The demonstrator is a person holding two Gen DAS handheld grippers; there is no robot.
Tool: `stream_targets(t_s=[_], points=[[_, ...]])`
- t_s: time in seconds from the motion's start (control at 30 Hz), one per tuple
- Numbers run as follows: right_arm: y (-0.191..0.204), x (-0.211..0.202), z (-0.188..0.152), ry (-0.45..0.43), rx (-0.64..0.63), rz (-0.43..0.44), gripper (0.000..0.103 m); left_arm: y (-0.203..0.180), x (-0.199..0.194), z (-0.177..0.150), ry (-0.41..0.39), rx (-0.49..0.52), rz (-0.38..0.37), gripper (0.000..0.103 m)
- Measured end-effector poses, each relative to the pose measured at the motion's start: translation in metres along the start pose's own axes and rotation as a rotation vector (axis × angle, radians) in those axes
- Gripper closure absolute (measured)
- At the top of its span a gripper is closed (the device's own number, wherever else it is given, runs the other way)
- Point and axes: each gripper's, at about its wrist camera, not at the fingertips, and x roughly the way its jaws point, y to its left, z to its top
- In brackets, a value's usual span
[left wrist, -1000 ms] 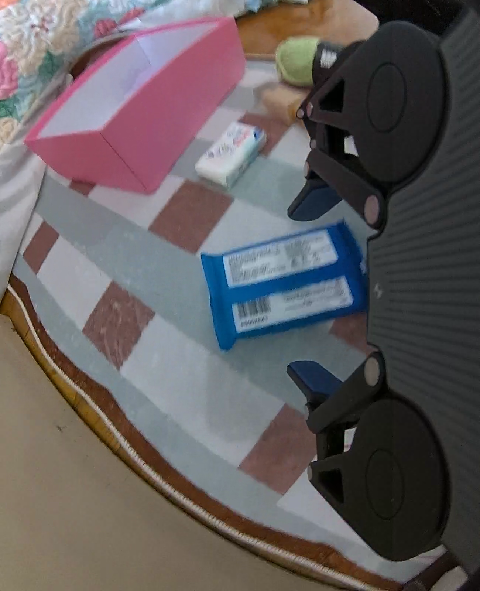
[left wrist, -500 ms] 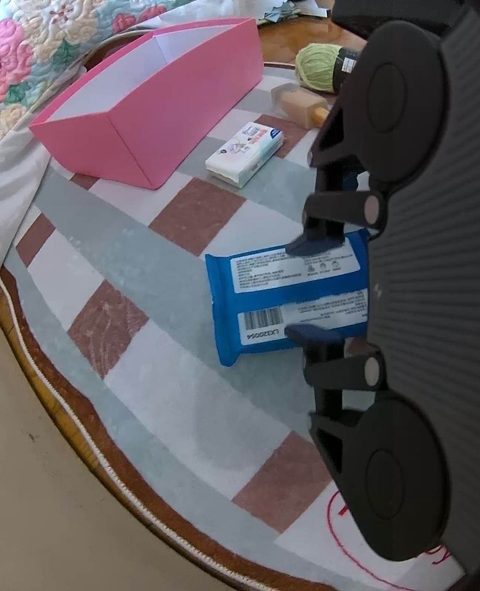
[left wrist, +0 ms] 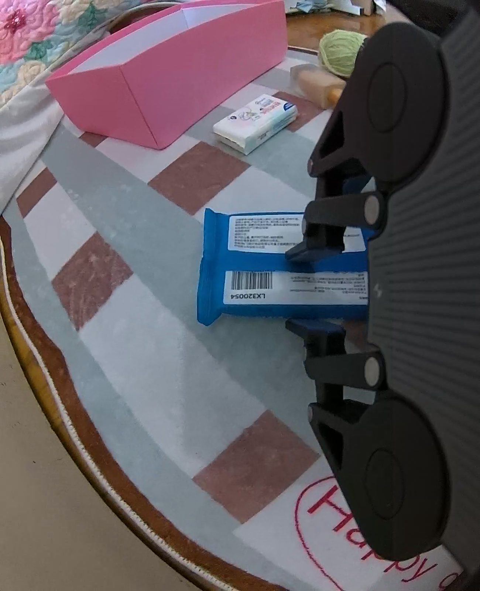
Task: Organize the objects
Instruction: 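Lift the blue wipes pack with the left gripper toward the pink box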
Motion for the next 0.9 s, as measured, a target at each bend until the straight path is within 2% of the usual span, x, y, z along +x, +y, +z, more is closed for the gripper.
stream_targets(t_s=[0.07, 0.27, 0.47, 0.63, 0.8, 0.9], points=[[0.009, 0.001, -0.003, -0.011, -0.06, -0.049, 0.019, 0.0, -0.001, -0.004, -0.016, -0.006, -0.006, 0.077], [-0.004, -0.009, -0.006, -0.032, 0.054, -0.025, 0.031, -0.006, -0.005, -0.013, -0.01, -0.004, -0.054, 0.078], [-0.018, -0.028, -0.012, -0.037, 0.15, 0.001, 0.033, -0.026, -0.02, -0.029, -0.015, 0.094, -0.093, 0.078], [-0.032, -0.061, -0.022, -0.05, 0.257, 0.046, 0.033, -0.047, -0.045, -0.036, 0.009, 0.178, -0.146, 0.078], [-0.038, -0.093, -0.027, -0.042, 0.334, 0.03, 0.033, -0.074, -0.066, -0.049, 0.026, 0.242, -0.156, 0.078], [-0.038, -0.113, -0.028, -0.06, 0.33, 0.006, 0.033, -0.087, -0.081, -0.05, 0.036, 0.266, -0.175, 0.078]])
